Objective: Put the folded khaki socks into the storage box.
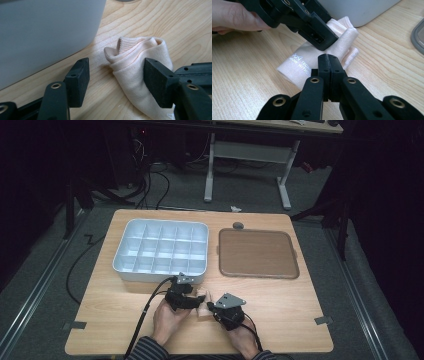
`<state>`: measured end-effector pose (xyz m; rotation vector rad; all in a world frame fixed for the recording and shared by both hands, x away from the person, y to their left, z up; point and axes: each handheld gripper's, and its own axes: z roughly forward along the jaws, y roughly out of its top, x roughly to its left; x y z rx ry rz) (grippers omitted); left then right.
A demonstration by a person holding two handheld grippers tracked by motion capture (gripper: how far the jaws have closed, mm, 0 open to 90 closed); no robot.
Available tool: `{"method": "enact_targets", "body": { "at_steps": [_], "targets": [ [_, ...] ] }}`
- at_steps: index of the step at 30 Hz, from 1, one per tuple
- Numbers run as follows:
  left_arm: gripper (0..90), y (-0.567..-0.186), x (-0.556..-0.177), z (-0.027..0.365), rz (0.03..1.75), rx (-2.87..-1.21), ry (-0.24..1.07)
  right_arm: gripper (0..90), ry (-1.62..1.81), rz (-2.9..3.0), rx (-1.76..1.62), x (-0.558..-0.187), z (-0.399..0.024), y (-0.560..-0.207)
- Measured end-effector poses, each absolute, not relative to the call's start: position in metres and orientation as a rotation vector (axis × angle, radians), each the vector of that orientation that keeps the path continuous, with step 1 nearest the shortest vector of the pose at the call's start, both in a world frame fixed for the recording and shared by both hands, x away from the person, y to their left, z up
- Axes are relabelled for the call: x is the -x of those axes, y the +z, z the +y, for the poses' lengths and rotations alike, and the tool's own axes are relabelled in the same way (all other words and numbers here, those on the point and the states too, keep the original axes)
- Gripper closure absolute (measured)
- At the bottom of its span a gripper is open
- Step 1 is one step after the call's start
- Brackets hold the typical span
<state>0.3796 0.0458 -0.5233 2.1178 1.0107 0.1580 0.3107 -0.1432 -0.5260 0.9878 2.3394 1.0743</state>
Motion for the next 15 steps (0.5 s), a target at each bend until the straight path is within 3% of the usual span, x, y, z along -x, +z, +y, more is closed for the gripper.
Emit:
{"method": "enact_targets", "body": {
  "at_steps": [15],
  "targets": [
    [37.2,-0.5145,-0.3789,0.0530,1.016,-2.057,0.083,81.8,1.146,2.315,-0.974,-0.3082,-0.1399,-0.5183]
  ]
}}
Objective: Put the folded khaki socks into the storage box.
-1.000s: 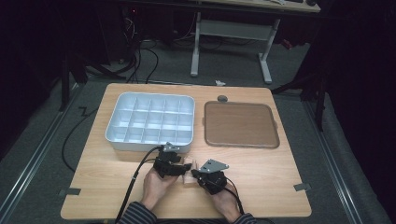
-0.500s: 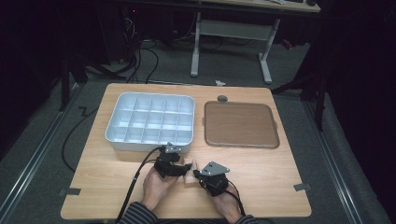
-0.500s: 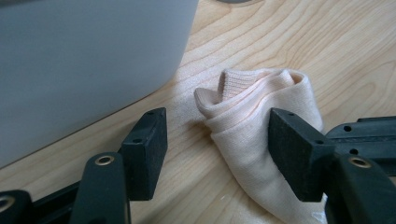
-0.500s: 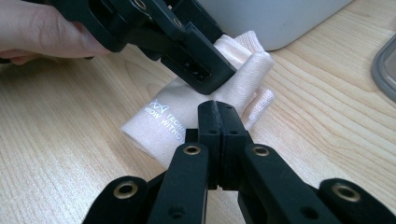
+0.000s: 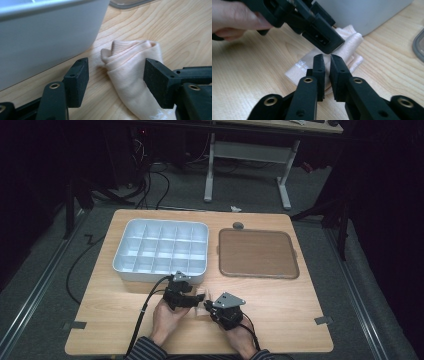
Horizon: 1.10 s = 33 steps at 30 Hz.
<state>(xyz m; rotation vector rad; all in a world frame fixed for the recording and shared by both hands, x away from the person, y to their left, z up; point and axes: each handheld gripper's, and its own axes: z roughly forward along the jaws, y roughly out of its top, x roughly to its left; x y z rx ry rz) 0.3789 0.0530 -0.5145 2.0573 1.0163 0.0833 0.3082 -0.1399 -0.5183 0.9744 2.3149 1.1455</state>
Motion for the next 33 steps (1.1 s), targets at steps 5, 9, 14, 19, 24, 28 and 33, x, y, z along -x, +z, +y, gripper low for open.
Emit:
{"method": "enact_targets", "body": {
  "at_steps": [5,9,14,19,24,28,33],
  "targets": [
    [33.7,-0.515,-0.379,0.051,1.035,-2.048,0.050,78.8,1.196,2.282,-1.002,-0.306,-0.149,-0.513],
    [30.7,-0.514,-0.378,0.049,1.060,-2.035,0.030,75.8,1.208,2.262,-1.001,-0.304,-0.159,-0.508],
    [30.6,-0.515,-0.378,0.046,1.073,-2.053,0.023,69.8,1.145,2.223,-1.085,-0.308,-0.178,-0.510],
    [30.9,-0.519,-0.379,0.044,1.082,-2.079,0.026,66.2,1.094,2.183,-1.176,-0.313,-0.201,-0.516],
    [32.6,-0.521,-0.379,0.042,1.080,-2.090,0.029,62.6,0.993,2.139,-1.238,-0.318,-0.224,-0.522],
    [36.9,-0.520,-0.377,0.039,1.062,-2.105,0.039,59.0,0.928,2.108,-1.302,-0.320,-0.242,-0.530],
    [45.1,-0.520,-0.377,0.039,1.049,-2.108,0.017,54.8,0.866,2.060,-1.378,-0.324,-0.258,-0.531]
  ]
}}
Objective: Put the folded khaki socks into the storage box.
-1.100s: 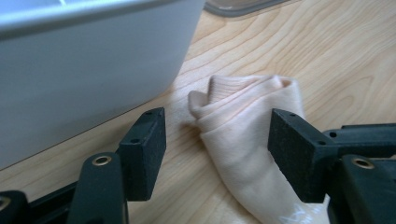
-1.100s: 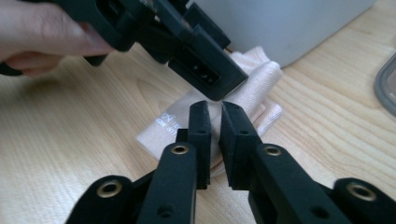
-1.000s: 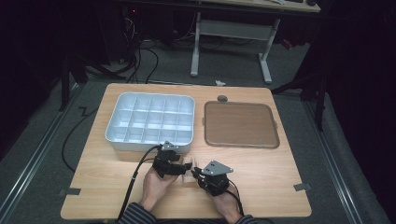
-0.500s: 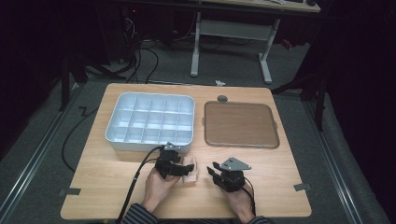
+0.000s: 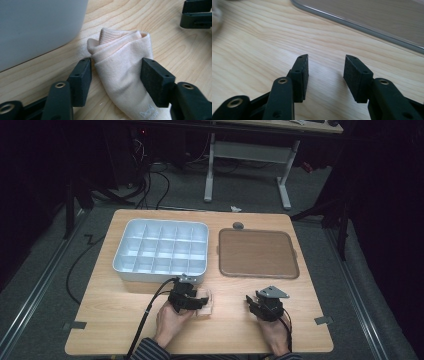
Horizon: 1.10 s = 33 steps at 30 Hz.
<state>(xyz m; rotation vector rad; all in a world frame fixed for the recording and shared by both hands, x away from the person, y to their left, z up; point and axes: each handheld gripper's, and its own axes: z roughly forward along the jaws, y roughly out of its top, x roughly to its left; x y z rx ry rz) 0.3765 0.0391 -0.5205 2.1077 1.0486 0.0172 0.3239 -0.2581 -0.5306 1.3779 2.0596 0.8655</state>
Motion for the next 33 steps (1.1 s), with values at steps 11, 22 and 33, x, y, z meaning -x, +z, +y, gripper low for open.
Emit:
{"method": "enact_targets", "body": {
  "at_steps": [11,22,33],
  "targets": [
    [51.8,-0.5211,-0.3766,0.0392,1.031,-2.111,-0.010,45.3,0.878,2.050,-1.448,-0.3306,-0.2648,-0.5311],
    [66.3,-0.5203,-0.3761,0.0401,1.010,-2.110,-0.042,44.4,0.880,2.054,-1.446,-0.3306,-0.2647,-0.5311],
    [74.5,-0.5191,-0.3737,0.0440,0.953,-2.101,-0.036,43.2,0.879,2.061,-1.437,-0.3307,-0.2648,-0.5311]
  ]
}}
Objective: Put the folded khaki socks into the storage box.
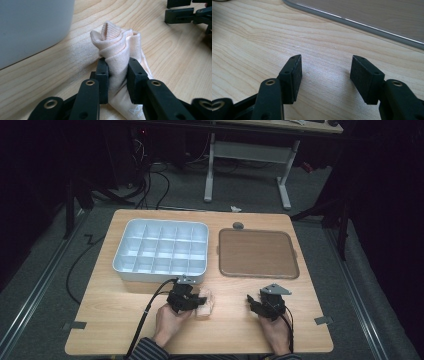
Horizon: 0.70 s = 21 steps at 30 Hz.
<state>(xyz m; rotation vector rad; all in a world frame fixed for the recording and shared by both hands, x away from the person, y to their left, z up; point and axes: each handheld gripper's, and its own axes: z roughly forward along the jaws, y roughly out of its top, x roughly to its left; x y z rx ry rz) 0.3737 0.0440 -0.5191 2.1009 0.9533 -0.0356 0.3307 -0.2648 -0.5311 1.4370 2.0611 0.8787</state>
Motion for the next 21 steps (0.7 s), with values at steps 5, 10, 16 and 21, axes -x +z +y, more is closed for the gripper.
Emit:
{"method": "enact_targets", "body": {
  "at_steps": [5,10,16,21],
  "targets": [
    [75.0,-0.516,-0.372,0.047,0.935,-2.103,-0.037,43.0,0.879,2.062,-1.436,-0.331,-0.265,-0.531],
    [75.3,-0.510,-0.369,0.053,0.924,-2.084,-0.043,42.9,0.879,2.062,-1.436,-0.331,-0.265,-0.531],
    [75.4,-0.504,-0.370,0.058,0.925,-2.074,-0.050,42.8,0.880,2.063,-1.436,-0.331,-0.265,-0.531],
    [75.4,-0.498,-0.371,0.067,0.934,-2.047,-0.053,42.8,0.880,2.063,-1.436,-0.331,-0.265,-0.531]
  ]
}}
